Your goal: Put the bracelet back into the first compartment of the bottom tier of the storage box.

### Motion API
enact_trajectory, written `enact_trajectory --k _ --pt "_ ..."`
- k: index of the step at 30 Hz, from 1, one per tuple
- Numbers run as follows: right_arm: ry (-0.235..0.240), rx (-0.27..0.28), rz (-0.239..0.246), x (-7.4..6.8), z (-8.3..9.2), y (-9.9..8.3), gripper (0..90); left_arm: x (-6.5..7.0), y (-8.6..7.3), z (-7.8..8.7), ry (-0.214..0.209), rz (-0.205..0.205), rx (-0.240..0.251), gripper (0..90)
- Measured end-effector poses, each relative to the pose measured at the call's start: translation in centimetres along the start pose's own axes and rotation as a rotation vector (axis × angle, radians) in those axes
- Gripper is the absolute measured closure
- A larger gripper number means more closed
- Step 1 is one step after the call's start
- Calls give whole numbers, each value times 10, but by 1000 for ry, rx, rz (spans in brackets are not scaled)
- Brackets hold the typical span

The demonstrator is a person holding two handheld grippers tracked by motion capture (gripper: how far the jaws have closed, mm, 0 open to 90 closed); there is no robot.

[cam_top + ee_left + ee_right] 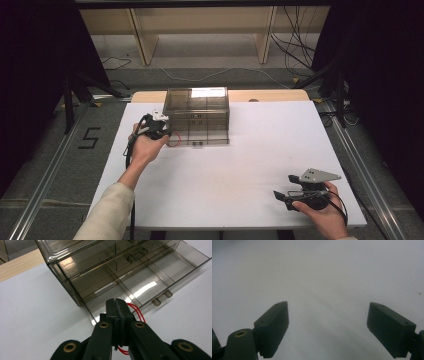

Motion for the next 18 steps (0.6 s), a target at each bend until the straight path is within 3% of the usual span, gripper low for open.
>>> enact_trajectory --k 18 --pt "0 -1 -1 0 0 0 184 -2 8 -8 16 8 0 897"
Point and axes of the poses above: each handheld gripper's, and its own axes: z roughly backward along the jaws, y roughly out of its top, x roughly to its right, the point moved 8 cm from there along -z, roughly forward along the jaws, and after that the axes turned 10 degrees about -x, right-handed, at the moved point
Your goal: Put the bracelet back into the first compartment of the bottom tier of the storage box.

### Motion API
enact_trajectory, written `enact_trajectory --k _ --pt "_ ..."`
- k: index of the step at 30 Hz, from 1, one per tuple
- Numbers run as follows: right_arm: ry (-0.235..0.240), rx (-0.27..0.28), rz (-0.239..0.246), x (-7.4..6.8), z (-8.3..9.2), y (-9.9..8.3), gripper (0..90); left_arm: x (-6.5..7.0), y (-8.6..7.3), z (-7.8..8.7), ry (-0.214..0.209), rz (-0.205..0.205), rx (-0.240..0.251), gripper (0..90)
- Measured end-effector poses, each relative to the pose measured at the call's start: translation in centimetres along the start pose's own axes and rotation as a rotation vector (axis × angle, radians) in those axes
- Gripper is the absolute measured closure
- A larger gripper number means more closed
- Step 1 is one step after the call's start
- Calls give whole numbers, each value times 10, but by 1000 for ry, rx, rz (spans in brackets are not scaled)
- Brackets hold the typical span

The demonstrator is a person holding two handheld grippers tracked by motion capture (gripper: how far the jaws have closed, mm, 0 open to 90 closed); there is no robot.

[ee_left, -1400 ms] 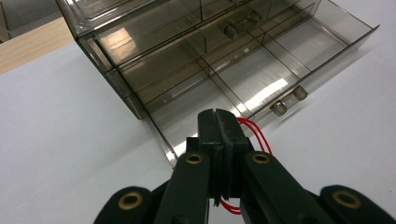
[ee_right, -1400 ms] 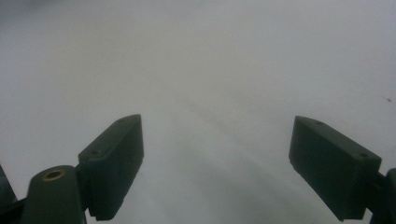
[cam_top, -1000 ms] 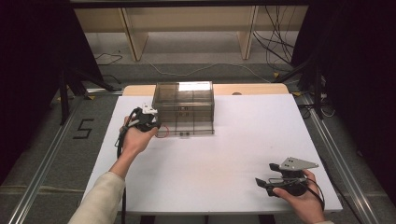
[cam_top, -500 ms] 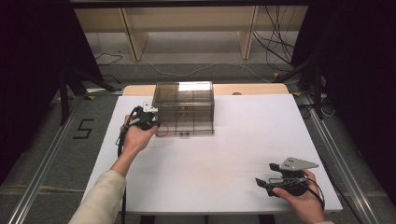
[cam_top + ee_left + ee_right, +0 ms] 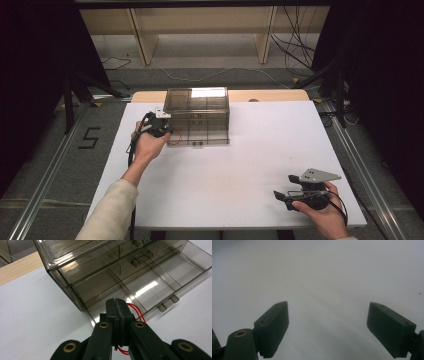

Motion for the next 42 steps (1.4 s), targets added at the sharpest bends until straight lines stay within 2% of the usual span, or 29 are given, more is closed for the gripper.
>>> enact_trajectory --k 14,42 --pt "0 -7 -1 0 0 -1 184 -4 3 -10 18 -4 -10 897" --pt "1 -4 -3 1 0 -1 184 -8 12 -23 57 -18 1 897"
Point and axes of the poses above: each handheld gripper's, and its own axes: z roughly backward along the jaws, y roughly out of its top, x roughly to its right, the point moved 8 cm from there along -z, roughly forward along the jaws, and after that the axes turned 10 degrees about -x, right-handed, at the moved point
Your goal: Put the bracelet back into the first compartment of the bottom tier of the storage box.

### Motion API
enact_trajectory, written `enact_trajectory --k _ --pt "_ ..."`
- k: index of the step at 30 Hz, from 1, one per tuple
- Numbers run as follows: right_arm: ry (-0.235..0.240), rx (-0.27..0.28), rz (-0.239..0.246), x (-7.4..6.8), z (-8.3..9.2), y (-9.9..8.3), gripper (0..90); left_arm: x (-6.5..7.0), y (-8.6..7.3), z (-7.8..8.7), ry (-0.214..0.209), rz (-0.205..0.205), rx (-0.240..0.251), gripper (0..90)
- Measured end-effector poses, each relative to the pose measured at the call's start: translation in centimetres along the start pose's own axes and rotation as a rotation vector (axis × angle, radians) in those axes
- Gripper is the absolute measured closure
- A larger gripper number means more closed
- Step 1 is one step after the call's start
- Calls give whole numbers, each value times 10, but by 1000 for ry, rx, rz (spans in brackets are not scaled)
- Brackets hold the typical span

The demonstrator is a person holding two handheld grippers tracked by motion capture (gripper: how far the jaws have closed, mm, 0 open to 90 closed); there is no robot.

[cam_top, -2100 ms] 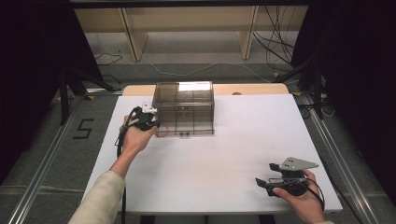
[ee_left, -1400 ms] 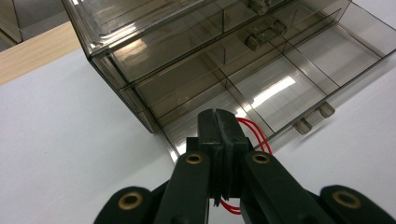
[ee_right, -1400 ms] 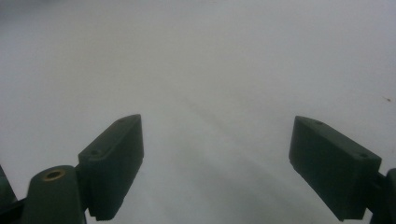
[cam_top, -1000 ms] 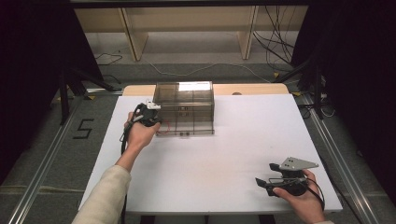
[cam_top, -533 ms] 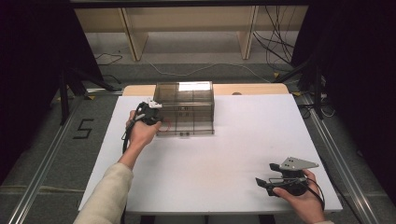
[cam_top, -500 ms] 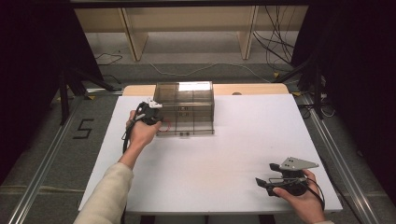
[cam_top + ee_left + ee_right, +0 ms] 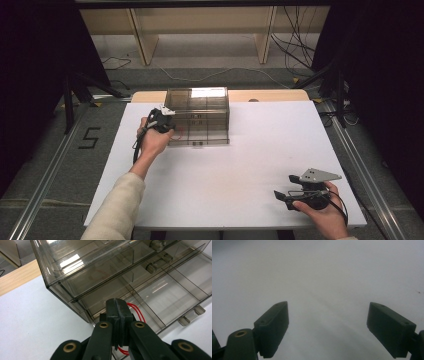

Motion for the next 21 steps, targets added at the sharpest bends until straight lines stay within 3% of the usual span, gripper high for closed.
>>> enact_trajectory --k 21 --pt "-3 -3 1 0 1 0 184 5 -1 -16 22 -53 -24 896"
Point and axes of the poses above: each handheld gripper's, and its own axes: z roughly backward along the jaws, y roughly out of its top, x roughly to its right, the point moved 8 cm from there along -z, roughly forward along the jaws, and after that the axes turned 10 degrees about -x, right-handed, at the moved point
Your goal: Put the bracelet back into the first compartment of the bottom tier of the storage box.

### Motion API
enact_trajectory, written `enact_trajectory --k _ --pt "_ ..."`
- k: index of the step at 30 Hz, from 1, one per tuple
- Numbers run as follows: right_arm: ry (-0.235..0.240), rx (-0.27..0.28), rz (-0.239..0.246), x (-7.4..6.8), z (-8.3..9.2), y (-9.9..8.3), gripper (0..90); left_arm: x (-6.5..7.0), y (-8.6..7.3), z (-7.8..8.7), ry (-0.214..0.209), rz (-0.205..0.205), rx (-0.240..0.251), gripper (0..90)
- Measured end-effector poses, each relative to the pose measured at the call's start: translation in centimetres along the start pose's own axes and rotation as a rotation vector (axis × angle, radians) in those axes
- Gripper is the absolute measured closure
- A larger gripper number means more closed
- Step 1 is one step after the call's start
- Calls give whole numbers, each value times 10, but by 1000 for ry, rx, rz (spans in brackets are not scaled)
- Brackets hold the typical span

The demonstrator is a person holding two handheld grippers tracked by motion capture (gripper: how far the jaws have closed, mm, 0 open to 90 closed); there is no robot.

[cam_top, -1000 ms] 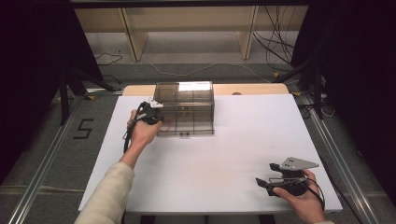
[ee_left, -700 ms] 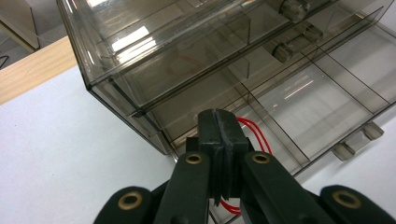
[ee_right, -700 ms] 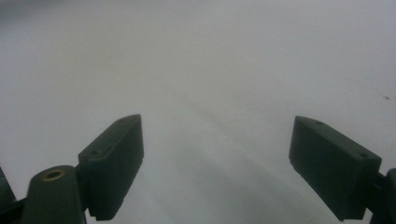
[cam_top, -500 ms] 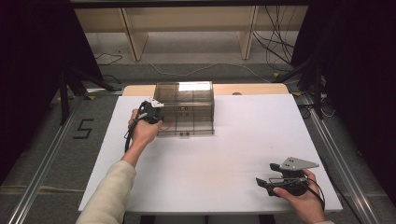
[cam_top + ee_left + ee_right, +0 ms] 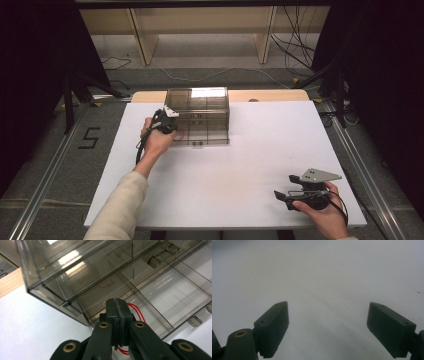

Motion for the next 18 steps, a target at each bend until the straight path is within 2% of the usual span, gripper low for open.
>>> enact_trajectory --k 18 --pt "4 1 0 0 0 0 184 7 -4 -13 3 -41 -40 893"
Point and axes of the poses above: each handheld gripper's, and its own axes: z roughly backward along the jaws, y roughly out of its top, x roughly to its right, the point moved 8 cm from there along -z, roughly forward along the jaws, and after that the axes turned 10 degrees about -x, right-handed, at the moved point
